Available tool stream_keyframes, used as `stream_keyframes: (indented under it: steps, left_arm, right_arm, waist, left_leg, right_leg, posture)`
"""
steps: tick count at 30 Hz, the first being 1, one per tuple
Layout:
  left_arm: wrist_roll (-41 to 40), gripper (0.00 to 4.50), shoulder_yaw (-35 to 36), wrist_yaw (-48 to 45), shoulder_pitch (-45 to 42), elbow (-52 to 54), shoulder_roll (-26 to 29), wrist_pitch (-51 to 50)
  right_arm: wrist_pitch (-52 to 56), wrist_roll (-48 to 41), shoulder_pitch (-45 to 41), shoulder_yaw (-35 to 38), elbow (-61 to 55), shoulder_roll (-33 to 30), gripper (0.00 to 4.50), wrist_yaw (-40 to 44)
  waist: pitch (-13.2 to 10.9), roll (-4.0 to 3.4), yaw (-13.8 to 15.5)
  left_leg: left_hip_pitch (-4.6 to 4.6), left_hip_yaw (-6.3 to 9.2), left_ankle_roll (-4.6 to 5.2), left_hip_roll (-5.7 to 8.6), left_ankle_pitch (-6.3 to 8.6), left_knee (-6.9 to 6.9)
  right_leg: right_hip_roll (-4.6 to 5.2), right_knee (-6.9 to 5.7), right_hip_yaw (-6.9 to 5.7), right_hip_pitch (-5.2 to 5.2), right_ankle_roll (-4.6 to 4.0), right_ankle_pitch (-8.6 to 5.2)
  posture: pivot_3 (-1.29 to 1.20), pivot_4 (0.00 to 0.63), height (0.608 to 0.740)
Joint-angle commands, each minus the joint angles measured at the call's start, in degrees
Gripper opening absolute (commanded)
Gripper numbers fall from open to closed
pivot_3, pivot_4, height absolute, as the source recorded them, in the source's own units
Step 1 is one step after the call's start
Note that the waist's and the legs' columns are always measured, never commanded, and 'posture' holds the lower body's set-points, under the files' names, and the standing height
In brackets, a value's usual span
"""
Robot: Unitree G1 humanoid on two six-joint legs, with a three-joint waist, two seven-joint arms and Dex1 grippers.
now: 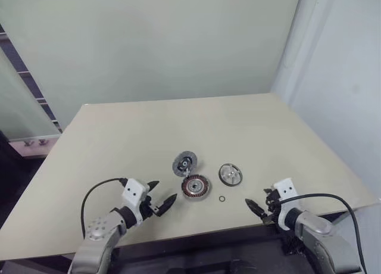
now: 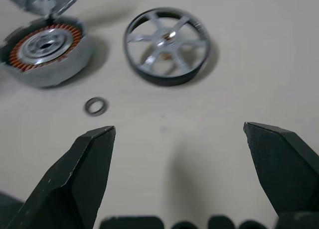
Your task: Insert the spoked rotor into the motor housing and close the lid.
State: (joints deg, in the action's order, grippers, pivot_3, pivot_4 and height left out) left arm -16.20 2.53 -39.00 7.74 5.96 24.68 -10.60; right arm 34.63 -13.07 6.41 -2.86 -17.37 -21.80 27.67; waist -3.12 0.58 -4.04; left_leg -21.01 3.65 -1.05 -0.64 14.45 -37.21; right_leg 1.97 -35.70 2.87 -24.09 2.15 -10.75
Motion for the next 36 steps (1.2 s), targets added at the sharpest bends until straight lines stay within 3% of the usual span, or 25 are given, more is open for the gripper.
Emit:
stream_keyframes:
  steps: [1, 20, 36]
  left_arm:
    - [0.39, 4.44, -1.06, -1.38, 0.06, 0.58, 1.06, -0.08]
    - [2.02, 4.44, -4.77, -2.23, 1.48, -0.34, 0.93, -0.19]
    - [2.57, 4.44, -5.48, -2.23, 1.54, 0.43, 0.74, -0.23]
  right_arm:
    - [1.65, -0.72, -2.54, -1.09, -1.65, -0.01, 4.5, 0.37]
    - [-5.79, 4.63, -12.69, -11.81, 15.37, 8.07, 4.5, 0.5]
    - [-9.63, 8.48, -13.16, -14.77, 21.14, 9.35, 4.5, 0.61]
  waist:
    - [0.0, 0.0, -0.01]
    - [0.01, 0.01, 0.0]
    - [0.02, 0.01, -0.02]
  left_leg:
    - [0.0, 0.0, -0.01, 0.0, 0.0, 0.0]
    - [-0.14, 0.0, 0.04, -0.02, -0.03, 0.02]
    - [-0.1, 0.0, 0.05, -0.02, -0.03, 0.0]
  right_leg:
    - [0.0, 0.0, 0.0, -0.01, 0.0, 0.0]
    - [-0.04, -0.07, -0.01, -0.14, 0.0, 0.01]
    - [-0.06, -0.1, 0.0, -0.08, 0.0, 0.01]
  posture:
    - [0.0, 0.0, 0.74]
    - [0.0, 0.0, 0.74]
    - [0.0, 0.0, 0.74]
